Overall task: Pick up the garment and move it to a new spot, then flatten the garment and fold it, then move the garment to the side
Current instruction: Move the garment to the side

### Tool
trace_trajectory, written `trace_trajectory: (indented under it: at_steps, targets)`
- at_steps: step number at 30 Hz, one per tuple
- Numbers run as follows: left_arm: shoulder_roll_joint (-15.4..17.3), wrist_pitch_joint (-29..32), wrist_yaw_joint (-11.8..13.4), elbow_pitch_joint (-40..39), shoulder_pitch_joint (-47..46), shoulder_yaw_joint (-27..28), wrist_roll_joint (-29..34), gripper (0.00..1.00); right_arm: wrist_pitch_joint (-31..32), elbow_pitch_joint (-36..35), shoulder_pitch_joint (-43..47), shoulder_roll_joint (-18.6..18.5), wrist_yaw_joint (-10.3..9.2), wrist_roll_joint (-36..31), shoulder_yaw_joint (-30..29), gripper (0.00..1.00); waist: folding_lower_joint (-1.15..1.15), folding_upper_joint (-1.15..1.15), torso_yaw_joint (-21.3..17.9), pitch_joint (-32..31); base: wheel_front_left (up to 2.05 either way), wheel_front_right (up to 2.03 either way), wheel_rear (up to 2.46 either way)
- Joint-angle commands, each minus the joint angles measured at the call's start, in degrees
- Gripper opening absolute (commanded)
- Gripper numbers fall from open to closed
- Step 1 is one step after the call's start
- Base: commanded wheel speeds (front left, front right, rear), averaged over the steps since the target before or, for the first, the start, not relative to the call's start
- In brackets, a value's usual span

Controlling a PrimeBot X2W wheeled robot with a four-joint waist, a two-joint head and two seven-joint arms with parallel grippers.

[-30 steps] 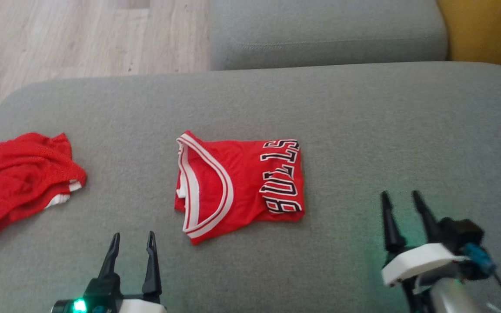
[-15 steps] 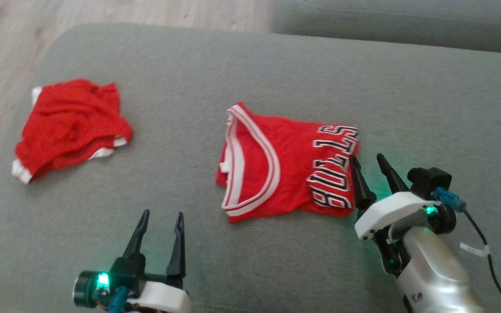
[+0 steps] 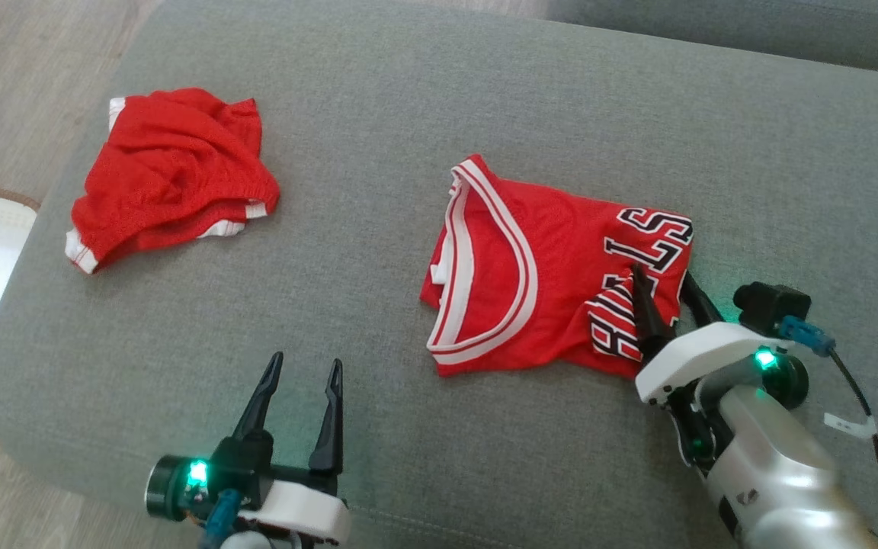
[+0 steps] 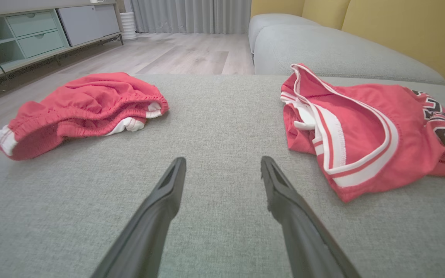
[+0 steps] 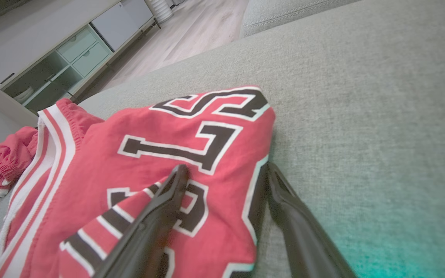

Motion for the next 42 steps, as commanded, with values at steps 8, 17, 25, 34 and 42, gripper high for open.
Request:
trace_trajectory:
  at_steps: [8,17,25,34,42]
  targets:
    - [0.12,-0.31,0.69,-2.00,-2.02,0.73,-0.88,1.00,0.55,0.73,0.38,2.65,0.47,4.09,4.32,0.00,0.00,0.00,-2.15,-0.80,0.00,0.00,0.00]
    - [0.12,-0.31,0.34,-2.81,-1.64,2.45,-0.65,1.00,0.55,-2.82,1.74,2.65,0.47,-0.14,-2.32,0.00,0.00,0.00,-12.39,-4.00,0.00,0.00,0.00]
    - [0.12,-0.31,-0.65,-3.49,-4.19,1.38,-0.35,1.00,0.55,-5.75,2.09,2.65,0.47,-3.84,-2.63,0.00,0.00,0.00,-28.11,-3.37,0.00,0.00,0.00]
    - [0.12,-0.31,-1.40,-3.17,-6.24,-0.09,0.13,1.00,0.55,-8.60,3.07,2.65,0.47,-4.37,-3.16,0.00,0.00,0.00,-40.36,-1.41,0.00,0.00,0.00]
    - [0.12,-0.31,-2.33,-2.81,-6.82,-0.67,1.18,1.00,0.55,-10.52,3.54,2.65,0.47,-6.54,-4.49,0.00,0.00,0.00,-42.93,0.45,0.00,0.00,0.00]
